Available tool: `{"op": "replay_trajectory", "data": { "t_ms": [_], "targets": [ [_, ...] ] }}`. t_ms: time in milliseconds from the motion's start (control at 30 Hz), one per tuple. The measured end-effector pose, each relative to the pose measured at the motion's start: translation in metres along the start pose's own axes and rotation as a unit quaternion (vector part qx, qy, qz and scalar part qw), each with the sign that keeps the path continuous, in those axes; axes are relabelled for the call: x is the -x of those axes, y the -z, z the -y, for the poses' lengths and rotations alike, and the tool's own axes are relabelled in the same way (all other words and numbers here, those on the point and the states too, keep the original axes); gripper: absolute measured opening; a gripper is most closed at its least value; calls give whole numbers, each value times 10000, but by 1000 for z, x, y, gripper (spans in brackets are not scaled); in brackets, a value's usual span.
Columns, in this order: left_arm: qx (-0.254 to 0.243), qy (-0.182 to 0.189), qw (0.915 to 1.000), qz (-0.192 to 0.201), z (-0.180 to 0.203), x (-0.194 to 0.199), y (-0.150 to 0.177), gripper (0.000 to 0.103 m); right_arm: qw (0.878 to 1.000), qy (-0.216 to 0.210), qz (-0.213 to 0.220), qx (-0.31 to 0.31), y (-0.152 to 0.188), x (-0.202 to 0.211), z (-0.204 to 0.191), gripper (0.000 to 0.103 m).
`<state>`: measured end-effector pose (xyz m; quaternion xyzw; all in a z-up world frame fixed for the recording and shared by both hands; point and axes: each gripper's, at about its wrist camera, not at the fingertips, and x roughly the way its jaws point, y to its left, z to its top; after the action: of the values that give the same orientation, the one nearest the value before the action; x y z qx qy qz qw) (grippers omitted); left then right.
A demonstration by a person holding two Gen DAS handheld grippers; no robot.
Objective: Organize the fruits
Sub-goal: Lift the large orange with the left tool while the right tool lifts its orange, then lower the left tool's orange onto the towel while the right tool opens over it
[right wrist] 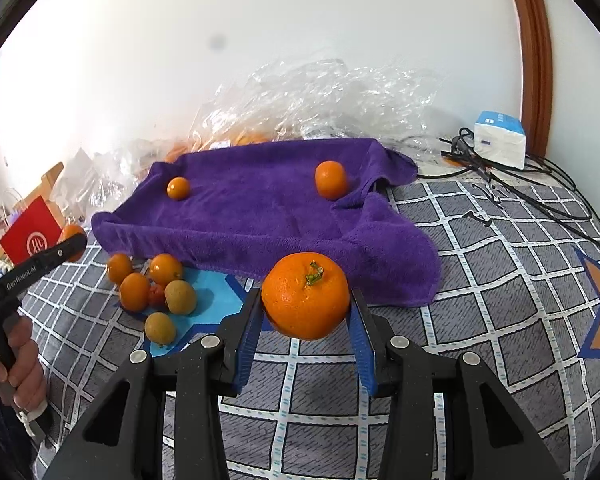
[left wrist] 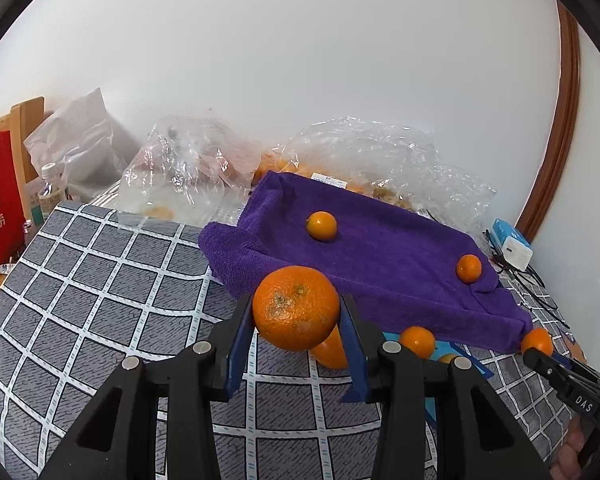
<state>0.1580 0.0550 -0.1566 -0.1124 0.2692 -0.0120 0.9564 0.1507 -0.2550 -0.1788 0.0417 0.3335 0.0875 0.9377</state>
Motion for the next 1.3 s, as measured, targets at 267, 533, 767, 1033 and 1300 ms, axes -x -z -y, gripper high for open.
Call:
{"op": "replay_trajectory", "data": {
  "t_ms": [267,533,767,1033,1300],
  "targets": [
    [103,9,9999,-44,-4,-2,-2,40,9998,102,8,-148,-4,-1,6,42],
    [164,-65,9998,62,-9,4,-8,40,9997,94,123,-212,-31,9,3,42],
    [362,-3,9993,-127,-15,1,-28,40,9995,72,288,-68,-66,8,-7,42],
    [246,33,9996,127,0,-3,-82,40,9988,215,439,28,-105,-8,-6,42],
    [46,-24,10000,-48,21,-63,-102,40,9970,-39,440,-641,-118,-35,26,42]
  ]
}}
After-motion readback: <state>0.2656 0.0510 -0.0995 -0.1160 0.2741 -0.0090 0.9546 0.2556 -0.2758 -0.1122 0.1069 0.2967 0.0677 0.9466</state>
